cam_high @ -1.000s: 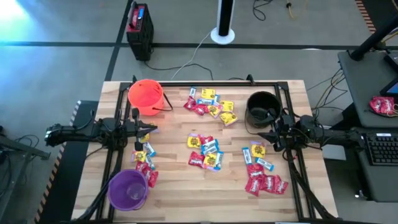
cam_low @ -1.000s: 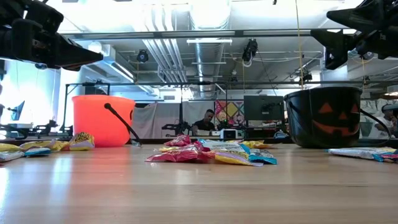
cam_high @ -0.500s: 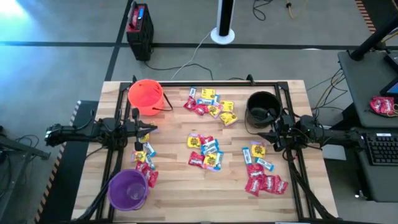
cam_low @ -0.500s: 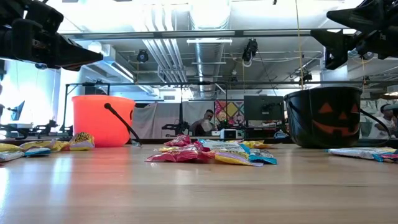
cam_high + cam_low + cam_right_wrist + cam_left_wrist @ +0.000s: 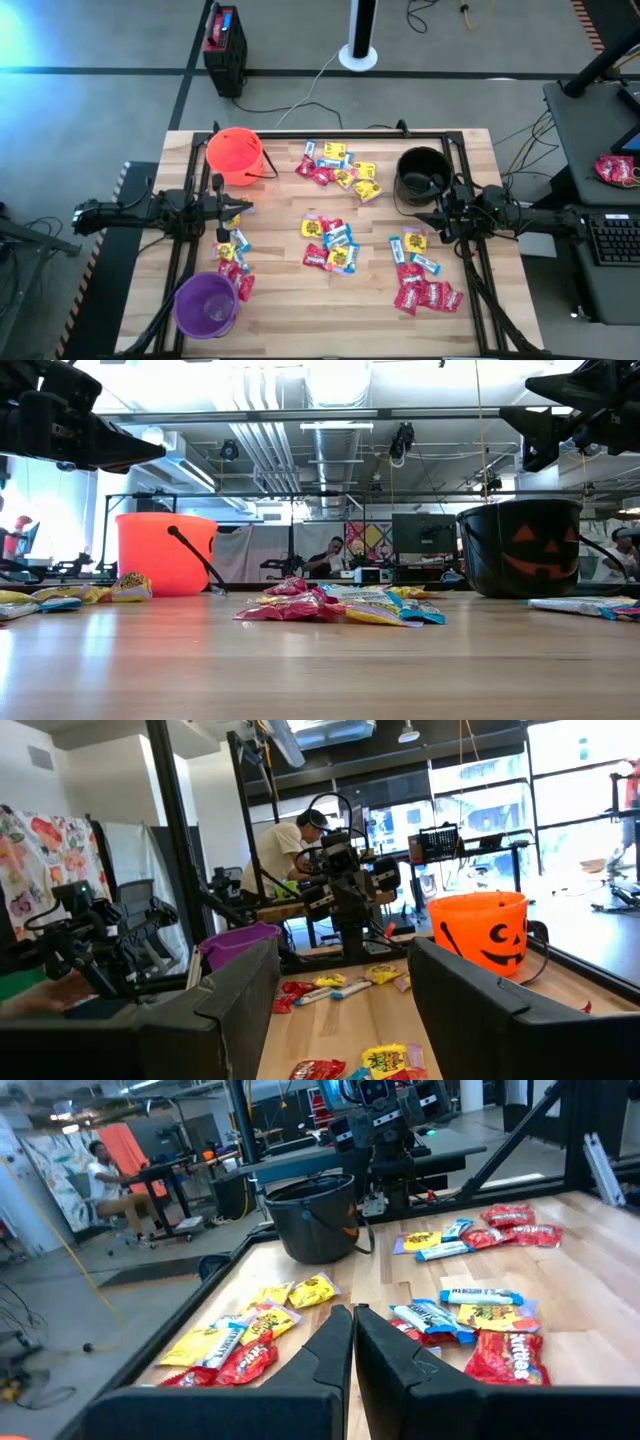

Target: Sort candy by brand, put in halloween buckets

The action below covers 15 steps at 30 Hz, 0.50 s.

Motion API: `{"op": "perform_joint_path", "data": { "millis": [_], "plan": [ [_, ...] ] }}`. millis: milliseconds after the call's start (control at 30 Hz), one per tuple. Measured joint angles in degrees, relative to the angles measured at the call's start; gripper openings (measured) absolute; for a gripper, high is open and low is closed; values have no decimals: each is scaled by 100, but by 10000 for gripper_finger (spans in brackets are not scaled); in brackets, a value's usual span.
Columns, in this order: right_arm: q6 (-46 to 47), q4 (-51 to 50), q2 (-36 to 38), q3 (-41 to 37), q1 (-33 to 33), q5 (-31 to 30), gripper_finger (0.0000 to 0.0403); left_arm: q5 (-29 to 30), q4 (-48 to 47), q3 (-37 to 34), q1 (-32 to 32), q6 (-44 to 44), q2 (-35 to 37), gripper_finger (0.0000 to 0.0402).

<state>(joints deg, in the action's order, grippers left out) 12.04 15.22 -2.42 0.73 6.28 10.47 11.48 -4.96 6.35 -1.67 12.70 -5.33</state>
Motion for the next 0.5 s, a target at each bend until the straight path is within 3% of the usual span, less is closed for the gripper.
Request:
{"op": "perform_joint_path", "data": {
  "millis": [300, 500],
  "plan": [
    [648, 58, 0, 0, 0, -48, 215, -1, 237, 0, 1, 157, 0, 0],
    [938, 317, -19, 2, -1, -167, 215, -30, 718, -4, 2, -1239, -8, 0]
  ]
}}
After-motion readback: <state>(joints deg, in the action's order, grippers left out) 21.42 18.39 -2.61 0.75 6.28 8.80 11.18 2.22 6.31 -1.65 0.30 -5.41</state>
